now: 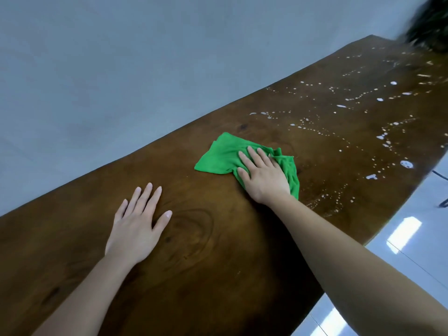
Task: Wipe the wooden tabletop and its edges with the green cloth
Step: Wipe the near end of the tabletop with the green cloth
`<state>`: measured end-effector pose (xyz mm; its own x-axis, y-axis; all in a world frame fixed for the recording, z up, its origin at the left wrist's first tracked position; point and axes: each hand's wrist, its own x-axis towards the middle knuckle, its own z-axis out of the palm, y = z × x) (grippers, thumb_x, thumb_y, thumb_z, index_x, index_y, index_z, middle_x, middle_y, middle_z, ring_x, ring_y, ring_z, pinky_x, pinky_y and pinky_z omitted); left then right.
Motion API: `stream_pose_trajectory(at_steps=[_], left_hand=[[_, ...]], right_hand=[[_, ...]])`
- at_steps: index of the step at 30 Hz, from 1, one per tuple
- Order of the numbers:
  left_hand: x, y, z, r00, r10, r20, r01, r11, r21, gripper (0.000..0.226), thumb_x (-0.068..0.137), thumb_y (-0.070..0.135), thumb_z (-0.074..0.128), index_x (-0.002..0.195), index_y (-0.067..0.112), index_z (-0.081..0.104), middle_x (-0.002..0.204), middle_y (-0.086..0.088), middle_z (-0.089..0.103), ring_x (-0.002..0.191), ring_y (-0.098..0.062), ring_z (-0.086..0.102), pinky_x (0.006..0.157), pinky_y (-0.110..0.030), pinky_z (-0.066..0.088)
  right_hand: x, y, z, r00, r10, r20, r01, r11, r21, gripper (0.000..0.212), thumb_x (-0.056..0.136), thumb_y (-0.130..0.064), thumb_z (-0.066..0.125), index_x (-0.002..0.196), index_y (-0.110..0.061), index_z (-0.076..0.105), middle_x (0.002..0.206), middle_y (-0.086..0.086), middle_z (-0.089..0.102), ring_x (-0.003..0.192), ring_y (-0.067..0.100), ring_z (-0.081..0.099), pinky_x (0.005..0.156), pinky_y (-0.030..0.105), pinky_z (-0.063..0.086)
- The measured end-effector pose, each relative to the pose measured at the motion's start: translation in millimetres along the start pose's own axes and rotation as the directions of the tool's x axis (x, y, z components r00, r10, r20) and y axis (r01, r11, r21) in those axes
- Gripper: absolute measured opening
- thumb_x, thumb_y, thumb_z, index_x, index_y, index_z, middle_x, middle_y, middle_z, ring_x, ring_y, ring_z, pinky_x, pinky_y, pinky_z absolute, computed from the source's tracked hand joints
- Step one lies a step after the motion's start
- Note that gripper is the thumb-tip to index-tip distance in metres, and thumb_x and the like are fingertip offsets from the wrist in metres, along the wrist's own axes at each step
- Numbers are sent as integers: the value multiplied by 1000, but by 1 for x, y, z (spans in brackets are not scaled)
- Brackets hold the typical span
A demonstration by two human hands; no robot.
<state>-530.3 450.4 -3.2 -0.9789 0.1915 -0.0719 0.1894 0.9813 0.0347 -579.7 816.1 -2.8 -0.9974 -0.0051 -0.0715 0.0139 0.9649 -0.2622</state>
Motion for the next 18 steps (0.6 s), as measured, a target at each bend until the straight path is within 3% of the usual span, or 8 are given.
stream_pose_trajectory(at_steps=[10, 14, 18], left_hand=[[-14, 51, 8, 996, 84, -21, -84, 996, -9, 91, 101, 87, -3, 178, 38, 7, 186, 9, -1, 172, -15, -5, 137, -46, 3], [-21, 66, 6, 995, 97, -28, -98, 995, -19, 94, 100, 87, -6, 178, 37, 8, 187, 8, 1, 172, -17, -3, 138, -47, 5], [-27, 84, 7, 992, 122, -22, -122, 992, -21, 96, 98, 87, -11, 178, 39, 5, 187, 9, -1, 172, -16, -5, 139, -47, 5]], right_hand=[[-100, 144, -36, 948, 307, -79, -309, 951, -14, 72, 111, -71, 4, 177, -42, 5, 187, -7, -4, 172, 18, -7, 139, 48, 2], [-128, 123, -31, 933, 348, -85, -352, 936, -27, 76, 110, -73, 5, 178, -37, 4, 187, -1, -3, 173, 25, -6, 139, 49, -1], [-158, 69, -11, 965, 253, -74, -256, 966, -32, 82, 108, -78, 1, 178, -36, 1, 186, -1, -6, 172, 27, -10, 138, 50, -4]])
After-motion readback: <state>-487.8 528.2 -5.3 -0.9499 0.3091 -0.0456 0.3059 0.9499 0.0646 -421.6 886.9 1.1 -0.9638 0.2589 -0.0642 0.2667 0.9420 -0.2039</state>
